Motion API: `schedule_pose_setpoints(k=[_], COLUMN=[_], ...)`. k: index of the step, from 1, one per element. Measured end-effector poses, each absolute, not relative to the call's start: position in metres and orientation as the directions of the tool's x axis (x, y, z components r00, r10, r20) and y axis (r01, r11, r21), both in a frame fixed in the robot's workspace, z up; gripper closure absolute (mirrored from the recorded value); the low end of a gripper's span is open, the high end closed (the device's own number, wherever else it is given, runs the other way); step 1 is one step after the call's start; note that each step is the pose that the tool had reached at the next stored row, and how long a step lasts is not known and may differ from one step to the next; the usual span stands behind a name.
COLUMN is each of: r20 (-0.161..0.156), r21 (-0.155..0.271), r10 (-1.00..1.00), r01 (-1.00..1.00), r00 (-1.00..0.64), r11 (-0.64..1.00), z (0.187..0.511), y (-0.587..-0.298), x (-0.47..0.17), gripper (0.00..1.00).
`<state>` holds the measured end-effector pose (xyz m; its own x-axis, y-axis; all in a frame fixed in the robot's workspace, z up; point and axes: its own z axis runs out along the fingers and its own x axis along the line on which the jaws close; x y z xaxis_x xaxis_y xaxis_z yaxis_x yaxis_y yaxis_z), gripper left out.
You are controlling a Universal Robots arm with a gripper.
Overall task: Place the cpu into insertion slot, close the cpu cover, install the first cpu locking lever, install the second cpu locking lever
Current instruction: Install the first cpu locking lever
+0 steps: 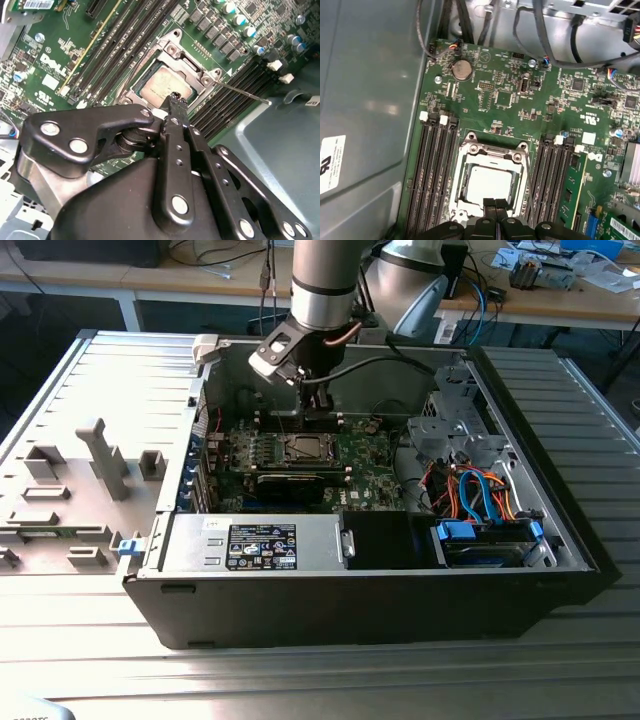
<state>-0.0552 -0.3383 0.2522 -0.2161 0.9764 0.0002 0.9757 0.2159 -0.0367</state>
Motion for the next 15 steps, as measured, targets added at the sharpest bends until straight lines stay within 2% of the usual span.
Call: schedule_pose_setpoints(k=[15], r20=[0.0], r21=[-0.037], r10=[0.896], r01=[0.895], r00=[-0.444], r11=[0.444], z=[0.2522], y=[-0.3383], x=[-0.0552], gripper=[0.89])
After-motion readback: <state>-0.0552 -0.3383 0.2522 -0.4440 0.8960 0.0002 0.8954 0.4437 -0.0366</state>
